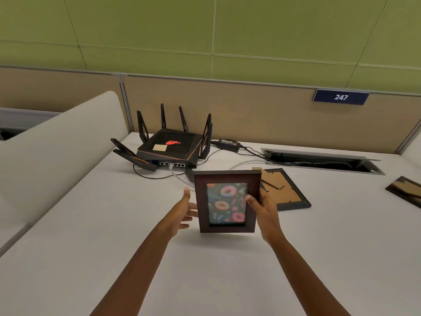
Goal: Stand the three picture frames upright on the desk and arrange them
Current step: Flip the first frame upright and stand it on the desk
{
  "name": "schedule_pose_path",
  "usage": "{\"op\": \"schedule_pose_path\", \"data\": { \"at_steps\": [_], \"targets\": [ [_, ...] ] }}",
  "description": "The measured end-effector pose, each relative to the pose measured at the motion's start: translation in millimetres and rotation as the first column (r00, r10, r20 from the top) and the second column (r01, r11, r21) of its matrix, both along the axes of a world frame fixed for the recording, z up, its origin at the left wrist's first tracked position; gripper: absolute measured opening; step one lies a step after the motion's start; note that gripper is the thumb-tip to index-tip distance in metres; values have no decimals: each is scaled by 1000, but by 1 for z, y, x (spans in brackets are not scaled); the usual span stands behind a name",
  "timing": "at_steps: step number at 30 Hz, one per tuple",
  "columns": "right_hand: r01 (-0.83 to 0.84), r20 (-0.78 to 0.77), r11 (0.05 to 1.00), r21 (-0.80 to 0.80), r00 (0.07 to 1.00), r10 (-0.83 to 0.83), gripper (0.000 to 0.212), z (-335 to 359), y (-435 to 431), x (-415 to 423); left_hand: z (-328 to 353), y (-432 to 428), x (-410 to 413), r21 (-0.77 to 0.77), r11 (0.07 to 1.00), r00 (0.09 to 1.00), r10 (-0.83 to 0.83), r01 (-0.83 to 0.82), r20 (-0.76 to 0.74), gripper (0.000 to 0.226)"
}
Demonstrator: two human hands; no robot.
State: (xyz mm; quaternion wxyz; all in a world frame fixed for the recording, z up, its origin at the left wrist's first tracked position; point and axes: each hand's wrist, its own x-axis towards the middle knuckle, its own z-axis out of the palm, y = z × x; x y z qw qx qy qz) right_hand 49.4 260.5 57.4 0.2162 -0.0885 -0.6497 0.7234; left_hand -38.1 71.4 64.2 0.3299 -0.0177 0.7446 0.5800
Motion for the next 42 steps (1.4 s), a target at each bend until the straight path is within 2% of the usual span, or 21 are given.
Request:
{"op": "schedule_pose_path", "data": {
  "at_steps": [5, 9, 17, 26, 34, 36, 38, 40, 42],
  "targets": [
    [10, -6, 1000, -12, 1000, -10, 14, -2, 13, 3, -10, 19, 1, 138, 990, 999, 33, -37, 27, 78],
    [-22, 11, 999, -46, 1000, 23, 16, -4, 17, 3, -11, 29, 3, 292, 953, 996, 70, -81, 48, 74],
    [-73, 68, 997, -30, 995, 75, 17, -8, 18, -3, -13, 41, -3, 409, 894, 982, 149, -183, 115, 77],
    [-63, 137, 992, -113, 987, 78, 17, -19, 25, -8, -14, 50, -2, 406, 881, 969, 200, -242, 144, 75],
    [-117, 165, 990, -74, 978, 128, 25, -19, 34, -13, -12, 56, 0, 384, 879, 958, 236, -283, 165, 80],
    [-123, 190, 992, -40, 973, 128, 23, -18, 36, -13, -7, 60, 3, 326, 897, 954, 296, -297, 54, 77],
    [-141, 209, 990, 5, 968, 137, 20, -18, 39, -11, 2, 68, 9, 248, 884, 887, 439, -397, -145, 68],
    [-164, 215, 985, 48, 965, 151, 21, -16, 46, -8, 15, 76, 15, 181, 846, 712, 523, -502, -468, 55],
    [-149, 228, 982, 115, 966, 120, 25, -15, 56, -2, 29, 85, 20, 165, 842, 490, 445, -513, -750, 49]
  ]
}}
